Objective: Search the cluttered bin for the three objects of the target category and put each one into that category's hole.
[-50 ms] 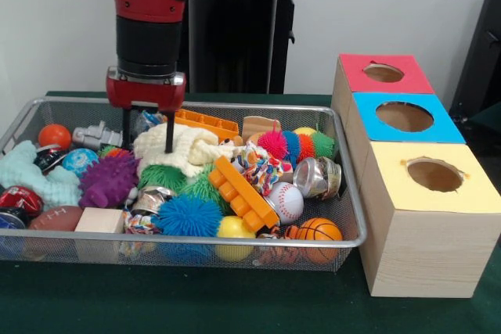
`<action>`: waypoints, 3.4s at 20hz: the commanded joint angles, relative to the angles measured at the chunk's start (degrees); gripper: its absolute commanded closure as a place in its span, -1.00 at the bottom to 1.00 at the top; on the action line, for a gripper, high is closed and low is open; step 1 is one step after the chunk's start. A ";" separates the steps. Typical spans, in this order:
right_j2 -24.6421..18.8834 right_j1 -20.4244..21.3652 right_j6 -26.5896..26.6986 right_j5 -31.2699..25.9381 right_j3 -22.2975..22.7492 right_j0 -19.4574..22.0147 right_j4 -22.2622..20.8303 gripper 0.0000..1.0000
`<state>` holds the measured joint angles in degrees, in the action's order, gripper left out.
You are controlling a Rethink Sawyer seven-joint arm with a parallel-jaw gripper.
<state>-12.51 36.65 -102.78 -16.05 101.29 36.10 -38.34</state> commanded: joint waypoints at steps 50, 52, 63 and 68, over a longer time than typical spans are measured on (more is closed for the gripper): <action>7.72 2.88 -4.08 18.16 19.07 7.90 -6.64 -1.00; 7.39 2.55 -3.72 17.82 19.00 7.88 -6.83 -1.00; 2.72 7.17 -2.04 11.57 21.28 8.51 -4.19 -1.00; 1.35 5.03 -1.46 10.75 18.34 9.14 -4.74 -1.00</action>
<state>-3.52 43.05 -102.78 0.84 123.47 44.18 -44.79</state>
